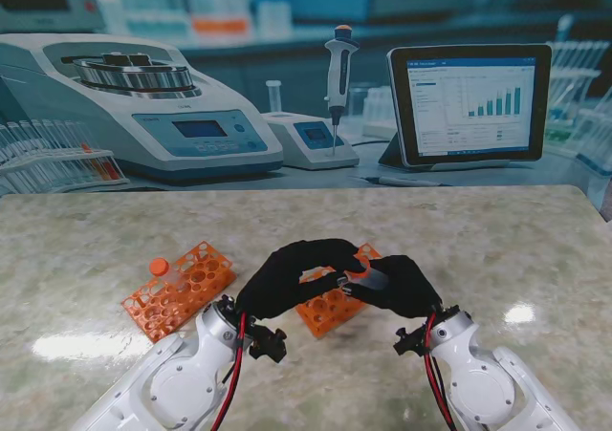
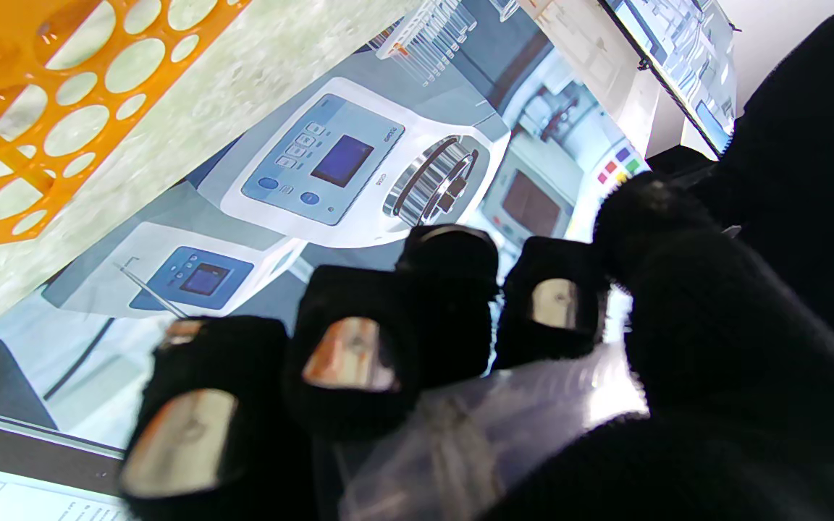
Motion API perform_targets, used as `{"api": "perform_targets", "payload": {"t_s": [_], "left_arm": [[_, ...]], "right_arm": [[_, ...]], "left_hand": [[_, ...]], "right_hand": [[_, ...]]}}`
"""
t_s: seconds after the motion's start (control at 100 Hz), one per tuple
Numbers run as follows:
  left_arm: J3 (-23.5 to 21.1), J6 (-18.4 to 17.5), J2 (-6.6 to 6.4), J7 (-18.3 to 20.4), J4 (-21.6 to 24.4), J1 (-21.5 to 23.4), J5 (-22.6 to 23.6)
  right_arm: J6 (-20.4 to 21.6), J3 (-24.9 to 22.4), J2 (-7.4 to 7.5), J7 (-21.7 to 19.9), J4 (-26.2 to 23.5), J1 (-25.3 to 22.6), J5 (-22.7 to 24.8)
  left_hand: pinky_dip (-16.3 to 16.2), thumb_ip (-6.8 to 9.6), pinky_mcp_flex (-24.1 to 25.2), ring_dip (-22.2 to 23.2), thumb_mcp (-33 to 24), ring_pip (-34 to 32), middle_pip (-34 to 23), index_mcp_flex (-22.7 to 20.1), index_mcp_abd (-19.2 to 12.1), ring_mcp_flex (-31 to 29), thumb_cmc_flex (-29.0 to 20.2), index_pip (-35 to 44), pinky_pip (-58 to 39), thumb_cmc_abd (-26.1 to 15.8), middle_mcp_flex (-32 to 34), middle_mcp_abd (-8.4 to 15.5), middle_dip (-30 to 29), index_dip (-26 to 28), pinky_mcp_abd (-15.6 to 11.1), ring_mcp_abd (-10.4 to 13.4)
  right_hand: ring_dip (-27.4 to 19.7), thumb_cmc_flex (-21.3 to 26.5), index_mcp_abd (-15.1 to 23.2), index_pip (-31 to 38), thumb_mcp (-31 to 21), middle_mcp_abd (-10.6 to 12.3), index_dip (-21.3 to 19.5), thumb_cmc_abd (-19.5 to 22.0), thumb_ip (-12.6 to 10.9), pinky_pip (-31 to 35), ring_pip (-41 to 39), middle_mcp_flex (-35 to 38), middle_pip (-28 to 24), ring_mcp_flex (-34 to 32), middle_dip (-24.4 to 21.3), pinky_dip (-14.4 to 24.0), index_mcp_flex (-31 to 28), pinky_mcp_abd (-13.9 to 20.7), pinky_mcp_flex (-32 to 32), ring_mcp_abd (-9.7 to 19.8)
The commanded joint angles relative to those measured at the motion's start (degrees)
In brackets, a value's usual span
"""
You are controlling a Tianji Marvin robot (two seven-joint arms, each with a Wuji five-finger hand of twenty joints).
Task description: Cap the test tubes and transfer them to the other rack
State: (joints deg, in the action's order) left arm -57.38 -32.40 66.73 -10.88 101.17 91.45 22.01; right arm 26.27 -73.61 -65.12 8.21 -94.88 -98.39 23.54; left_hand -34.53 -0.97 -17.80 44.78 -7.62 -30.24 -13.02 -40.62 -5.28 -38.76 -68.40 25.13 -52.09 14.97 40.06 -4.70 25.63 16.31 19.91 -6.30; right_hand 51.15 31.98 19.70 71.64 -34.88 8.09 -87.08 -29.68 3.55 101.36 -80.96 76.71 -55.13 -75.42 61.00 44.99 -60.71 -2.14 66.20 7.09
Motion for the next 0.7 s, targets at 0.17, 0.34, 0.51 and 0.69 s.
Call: {"api": "perform_targets", "payload": {"t_s": [0.17,0.34,0.51,0.69], "left_arm": [[-0.41,0.57,-0.31,0.69,0.18,0.45,-0.05],[-0.88,0.67,-0.54,1.28,-0.01,0.81,0.05],[-1.37,0.55,-0.76,1.78,0.02,1.34,0.33],[-1.52,0.54,-0.97,2.43,-0.01,1.4,0.43]], "right_arm": [[-0.18,0.17,-0.21,-0.14,-0.04,-0.28,-0.04],[-0.2,0.14,-0.24,0.02,0.0,-0.27,0.06],[-0.21,0.13,-0.26,0.14,0.05,-0.24,0.11],[-0.15,0.08,-0.27,0.2,0.06,-0.26,0.16]], "left_hand": [[-2.45,1.37,0.75,-0.61,0.87,-0.17,-0.18,0.49,0.75,0.9,-0.09,-1.48,-1.19,-1.99,-1.39,2.13,-0.59,-0.23,0.4,0.95],[-2.54,1.43,0.85,-0.54,1.15,-0.26,-0.6,-0.22,1.16,0.85,-0.34,-1.17,-1.09,-1.9,-0.9,2.25,-0.31,0.35,0.49,0.86],[-2.62,1.46,0.89,-0.53,1.57,-0.3,-1.15,-1.1,1.4,0.66,-0.61,-0.57,-1.0,-1.8,-0.38,2.48,0.35,1.01,0.69,0.77],[-2.7,1.68,1.11,-0.56,2.45,-0.18,-1.16,-1.83,1.62,0.63,-1.03,-0.28,-0.67,-2.06,0.03,2.38,3.13,1.31,0.85,0.62]], "right_hand": [[1.73,1.49,4.06,3.47,-0.23,-0.68,-2.27,2.32,-0.37,6.94,-4.28,1.36,-0.5,-0.35,0.05,0.22,-1.73,1.73,1.38,2.25],[1.73,1.47,4.02,3.5,-0.2,-0.63,-2.24,2.41,-0.36,6.94,-4.28,1.27,-0.5,-0.35,0.05,0.22,-1.76,1.73,1.38,2.25],[1.73,1.51,4.1,3.49,-0.24,-0.57,-2.24,2.31,-0.37,6.94,-4.28,1.32,-0.52,-0.35,0.04,0.22,-1.68,1.73,1.38,2.25],[1.73,1.5,4.18,3.49,-0.26,-0.63,-2.25,2.37,-0.37,6.94,-4.28,1.28,-0.5,-0.35,0.03,0.22,-1.66,1.73,1.38,2.25]]}}
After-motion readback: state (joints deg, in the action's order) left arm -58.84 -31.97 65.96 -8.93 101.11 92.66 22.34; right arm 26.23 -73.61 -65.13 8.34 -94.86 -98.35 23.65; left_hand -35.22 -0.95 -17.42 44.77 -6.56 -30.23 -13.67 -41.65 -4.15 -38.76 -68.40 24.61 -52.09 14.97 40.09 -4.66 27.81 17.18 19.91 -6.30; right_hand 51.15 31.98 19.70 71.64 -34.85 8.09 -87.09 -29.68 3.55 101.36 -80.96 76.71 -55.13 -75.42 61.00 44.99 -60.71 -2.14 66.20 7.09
